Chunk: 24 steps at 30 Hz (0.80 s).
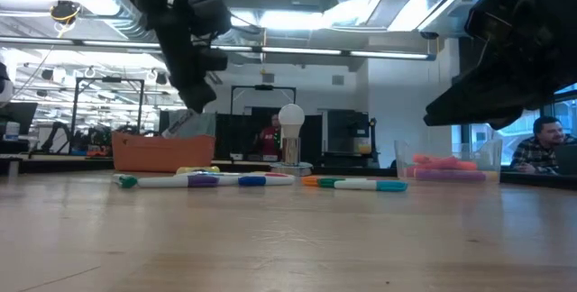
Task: Pick & Place Markers
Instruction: Put the purple marker pen into the orange bin, then put the pink marker pen into the orange bin
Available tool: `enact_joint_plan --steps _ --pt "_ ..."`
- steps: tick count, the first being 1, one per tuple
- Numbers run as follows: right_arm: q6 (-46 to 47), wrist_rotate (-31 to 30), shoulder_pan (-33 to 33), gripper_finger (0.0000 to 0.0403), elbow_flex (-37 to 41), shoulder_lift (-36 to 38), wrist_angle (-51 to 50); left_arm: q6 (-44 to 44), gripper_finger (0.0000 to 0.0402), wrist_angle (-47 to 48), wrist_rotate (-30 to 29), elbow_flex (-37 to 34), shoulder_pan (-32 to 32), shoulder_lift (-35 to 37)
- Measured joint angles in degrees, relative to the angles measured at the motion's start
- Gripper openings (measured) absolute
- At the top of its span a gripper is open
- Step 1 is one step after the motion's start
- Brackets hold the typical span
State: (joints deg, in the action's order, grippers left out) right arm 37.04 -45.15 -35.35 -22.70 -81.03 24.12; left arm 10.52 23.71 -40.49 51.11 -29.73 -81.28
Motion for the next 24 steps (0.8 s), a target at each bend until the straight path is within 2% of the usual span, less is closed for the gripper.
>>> enact_joint_plan --steps 7,14,19,24 --pt "-0.6 0.0 1.1 0.0147 0.0 0.0 -0.2 -1.9 0.0067 1.7 8.1 0.0 -6.1 -0.3" --pt "0.8 8.2 1.4 0.0147 0.0 0.0 0.3 -1.8 0.0130 5.4 8.5 0.0 -9.8 -2.0" --pt "1.5 16.5 1.4 0.0147 -0.3 0.0 2.3 -5.0 0.0180 9.1 8.0 0.0 -8.2 -1.6" --pt "-2.4 23.4 0.4 0.0147 -5.1 -1.1 0.4 -10.5 0.0198 12.1 4.7 0.0 -1.9 2.4"
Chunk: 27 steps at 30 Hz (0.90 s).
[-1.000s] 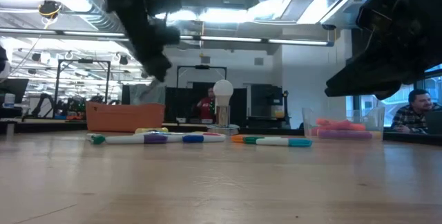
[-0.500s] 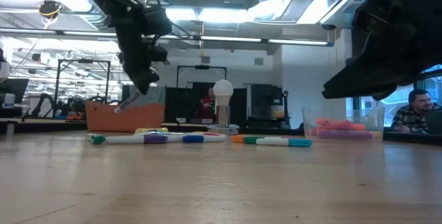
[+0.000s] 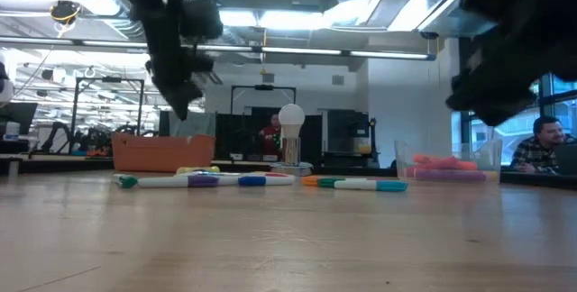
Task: Pick & Place Markers
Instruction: Put the pink marker pen into the orange bin
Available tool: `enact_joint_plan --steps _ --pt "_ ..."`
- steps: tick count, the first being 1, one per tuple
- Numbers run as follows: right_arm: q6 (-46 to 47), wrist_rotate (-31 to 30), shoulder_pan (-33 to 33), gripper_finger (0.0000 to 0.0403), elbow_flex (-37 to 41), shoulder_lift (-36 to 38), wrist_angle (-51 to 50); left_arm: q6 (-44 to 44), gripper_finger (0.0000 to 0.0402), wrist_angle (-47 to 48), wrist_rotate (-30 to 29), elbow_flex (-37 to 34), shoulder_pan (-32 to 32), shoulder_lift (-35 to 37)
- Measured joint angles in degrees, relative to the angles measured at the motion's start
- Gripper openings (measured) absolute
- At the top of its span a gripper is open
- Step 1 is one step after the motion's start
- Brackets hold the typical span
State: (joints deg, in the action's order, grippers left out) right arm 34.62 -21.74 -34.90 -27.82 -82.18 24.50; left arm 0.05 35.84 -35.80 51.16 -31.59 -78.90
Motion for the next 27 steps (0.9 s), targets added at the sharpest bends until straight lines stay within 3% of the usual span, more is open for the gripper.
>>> enact_joint_plan --steps 4,8,12,20,27 --pt "-3.1 3.5 -1.9 0.0147 -8.6 -3.9 -8.1 -5.6 0.0196 0.3 -3.1 0.0 8.4 5.7" --pt "-5.9 5.5 -5.0 0.0147 -20.0 -10.3 -23.4 -12.5 0.0184 -1.9 -4.9 0.0 18.8 10.9" --pt "-8.3 6.3 -8.0 0.0147 -29.7 -17.1 -33.9 -19.2 0.0172 -4.9 -6.7 0.0 30.0 12.3" --pt "-10.8 9.8 -12.1 0.0147 -42.6 -25.7 -36.0 -28.3 0.0158 -11.3 -15.3 0.0 48.6 7.0" --pt "-9.0 8.7 -14.5 0.0147 -47.2 -31.8 -36.1 -28.4 0.0157 -19.9 -15.8 0.0 56.7 1.8"
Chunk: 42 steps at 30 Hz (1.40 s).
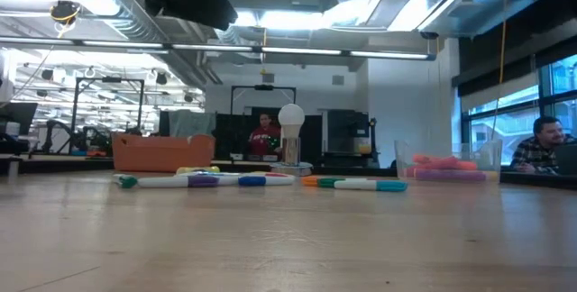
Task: Pick & Place Markers
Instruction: Put the pink marker pen into the orange bin
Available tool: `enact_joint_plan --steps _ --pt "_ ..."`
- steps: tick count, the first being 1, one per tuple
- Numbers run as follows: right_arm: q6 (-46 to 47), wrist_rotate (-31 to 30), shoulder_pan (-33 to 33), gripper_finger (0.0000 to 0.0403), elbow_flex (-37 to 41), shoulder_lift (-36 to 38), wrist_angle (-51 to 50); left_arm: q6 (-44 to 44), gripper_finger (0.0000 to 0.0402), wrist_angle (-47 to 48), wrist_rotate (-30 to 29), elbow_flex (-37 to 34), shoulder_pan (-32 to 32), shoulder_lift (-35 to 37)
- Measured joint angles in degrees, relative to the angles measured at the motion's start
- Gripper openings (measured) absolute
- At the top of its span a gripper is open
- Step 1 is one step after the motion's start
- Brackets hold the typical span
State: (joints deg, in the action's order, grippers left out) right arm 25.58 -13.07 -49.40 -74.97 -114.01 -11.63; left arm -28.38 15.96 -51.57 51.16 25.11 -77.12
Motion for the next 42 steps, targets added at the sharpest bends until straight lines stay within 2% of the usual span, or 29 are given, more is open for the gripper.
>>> enact_joint_plan --steps 7,22,31,35,39,42 --pt "6.8 -6.4 -0.8 0.0147 0.2 -2.4 -0.6 -0.1 0.0157 -3.2 -0.3 0.0 3.5 -2.9" --pt "10.2 -6.4 -2.6 0.0147 0.4 -2.7 1.0 -1.0 0.0157 -3.0 0.0 0.0 4.8 -3.5" --pt "11.7 -7.4 -2.5 0.0147 1.8 -2.7 -3.9 -2.3 0.0157 -2.9 -0.3 0.0 4.9 -3.5" --pt "13.3 -11.3 -2.6 0.0125 1.8 -2.6 -7.4 -2.4 0.0157 -2.9 0.4 0.0 4.9 -3.5" --pt "13.1 -12.8 -1.3 0.0071 1.7 -2.5 -9.7 -3.6 0.0157 -3.0 0.5 0.0 4.8 -3.7" --pt "11.7 -13.6 0.7 0.0068 1.7 -2.4 -10.8 -5.2 0.0157 -4.8 0.5 0.0 4.8 -5.8"
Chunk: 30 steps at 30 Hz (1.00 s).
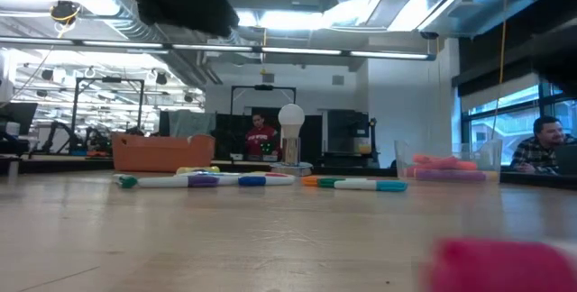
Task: Pick & Place Markers
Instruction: Put the pink marker pen into the orange bin
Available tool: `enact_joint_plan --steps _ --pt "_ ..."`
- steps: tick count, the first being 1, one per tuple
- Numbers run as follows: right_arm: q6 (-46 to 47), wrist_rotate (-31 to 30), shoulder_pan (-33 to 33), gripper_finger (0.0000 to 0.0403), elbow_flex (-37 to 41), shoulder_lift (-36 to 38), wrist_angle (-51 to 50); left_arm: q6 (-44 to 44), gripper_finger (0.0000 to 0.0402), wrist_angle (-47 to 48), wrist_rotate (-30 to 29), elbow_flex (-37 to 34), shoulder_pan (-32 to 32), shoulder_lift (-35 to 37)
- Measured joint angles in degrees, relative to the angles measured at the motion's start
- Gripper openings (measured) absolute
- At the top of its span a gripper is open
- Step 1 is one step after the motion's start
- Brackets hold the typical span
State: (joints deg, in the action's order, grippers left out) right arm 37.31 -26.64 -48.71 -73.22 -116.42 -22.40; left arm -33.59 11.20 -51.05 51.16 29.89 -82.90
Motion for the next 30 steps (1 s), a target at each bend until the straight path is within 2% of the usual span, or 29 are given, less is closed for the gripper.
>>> enact_joint_plan --steps 5,10,14,15,17,19,21,23,25,27,30 --pt "-1.6 -5.8 3.5 0.0068 0.1 0.2 -3.3 2.8 0.0157 -5.0 0.1 0.0 0.0 -7.6" --pt "-0.6 -10.5 8.3 0.0068 0.5 2.2 -14.8 6.9 0.0157 -16.3 -2.3 0.0 0.0 -14.0" --pt "-2.4 -10.1 12.8 0.0069 4.9 6.3 -15.0 16.7 0.0157 -22.3 3.2 0.0 -0.8 -15.2" --pt "-4.5 -8.7 14.3 0.0069 7.1 7.7 -12.7 18.3 0.0157 -22.5 5.4 0.0 -1.5 -15.1" --pt "-10.2 -2.2 17.8 0.0070 11.9 10.5 -3.6 22.1 0.0157 -22.0 8.7 0.0 -3.7 -14.9" --pt "-14.9 6.3 21.7 0.0070 17.4 12.6 7.1 26.7 0.0157 -22.8 15.3 0.0 -7.0 -14.9" --pt "-17.6 14.4 25.6 0.0070 21.7 13.6 17.4 29.4 0.0157 -23.9 25.2 0.0 -11.0 -15.4" --pt "-18.1 19.1 28.7 0.0071 24.1 13.7 23.0 30.9 0.0157 -26.5 36.6 0.0 -15.5 -16.7" --pt "-18.2 20.3 30.8 0.0071 25.0 13.7 24.3 31.4 0.0157 -28.1 47.0 0.0 -19.2 -18.1" --pt "-18.3 20.5 32.2 0.0071 25.3 13.7 24.3 31.8 0.0157 -29.1 54.0 0.0 -22.1 -19.8" --pt "-18.6 18.5 33.5 0.0072 24.8 13.6 24.0 33.1 0.0157 -27.7 58.3 0.0 -24.0 -21.9"
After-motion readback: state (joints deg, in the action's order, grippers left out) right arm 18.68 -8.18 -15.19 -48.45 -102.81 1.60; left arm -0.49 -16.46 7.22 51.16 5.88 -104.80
